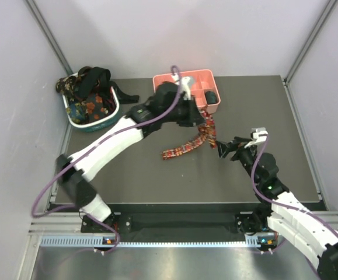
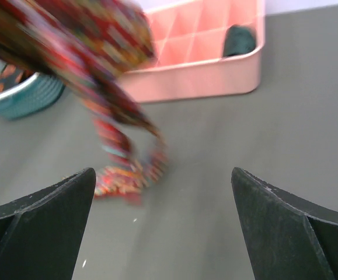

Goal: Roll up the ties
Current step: Move the tie to the center of the board, then flatten the tie

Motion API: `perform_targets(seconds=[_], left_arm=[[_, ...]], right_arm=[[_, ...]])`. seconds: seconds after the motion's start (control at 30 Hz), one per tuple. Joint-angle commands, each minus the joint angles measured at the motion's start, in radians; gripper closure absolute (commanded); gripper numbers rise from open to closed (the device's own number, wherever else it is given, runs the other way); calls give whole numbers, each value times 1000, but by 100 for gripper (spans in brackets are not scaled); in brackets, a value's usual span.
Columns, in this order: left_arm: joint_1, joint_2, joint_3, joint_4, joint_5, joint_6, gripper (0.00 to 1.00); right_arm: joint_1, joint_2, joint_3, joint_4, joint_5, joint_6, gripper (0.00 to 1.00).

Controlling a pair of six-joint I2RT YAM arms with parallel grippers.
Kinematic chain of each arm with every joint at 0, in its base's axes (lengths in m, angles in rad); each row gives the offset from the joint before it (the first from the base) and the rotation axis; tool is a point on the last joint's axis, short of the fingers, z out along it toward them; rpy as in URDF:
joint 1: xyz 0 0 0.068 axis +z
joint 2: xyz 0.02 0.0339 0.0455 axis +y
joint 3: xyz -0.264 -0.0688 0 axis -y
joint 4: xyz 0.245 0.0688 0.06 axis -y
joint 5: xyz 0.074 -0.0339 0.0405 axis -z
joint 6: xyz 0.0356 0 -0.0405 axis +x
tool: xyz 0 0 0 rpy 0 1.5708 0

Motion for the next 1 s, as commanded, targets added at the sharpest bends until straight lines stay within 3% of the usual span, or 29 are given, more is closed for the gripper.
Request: perform_targets(seconds=[0.0,0.03,0.07,0.1,0.13,0.17,0.23,0.3,0.47,0.5,0.7,0.8,0.97], left_arm=[[-2,215,75,113,69,45,97],[-3,272,185,84,89,80,81],[-5,327,267,16,77,107,38],[-8,379,354,-126,50,140,28],[-12,447,487,-193,17,187,21],[-14,456,520,-226,-25,201,15],[-12,411,481,-234,-56,226,11],[-14,318,403,-220,-84,238,1],[-5,106,59,-206,-268,208,1],[1,23,-85,-185,-283,183,1],[75,-204,-552,11,-253,57,2],[115,-218,-674,76,-216,10,4],[164,-206,-749,217,-141,-53,6]], right_arm=[[6,-108,-16,-25,147,-13,0],[5,-136,-23,-39,185,-8,0],[5,-164,-42,-54,257,-5,0],[5,-209,-50,-65,291,-1,0],[3,-227,-53,-92,325,7,0],[3,-237,-52,-100,364,13,0],[5,-234,-46,-106,374,12,0],[3,-195,-27,-111,372,16,0],[5,-87,17,-123,395,35,0],[3,-52,26,-129,394,35,0],[3,6,43,-125,392,45,0],[3,-7,37,-122,388,44,0],[5,-41,23,-123,391,42,0]])
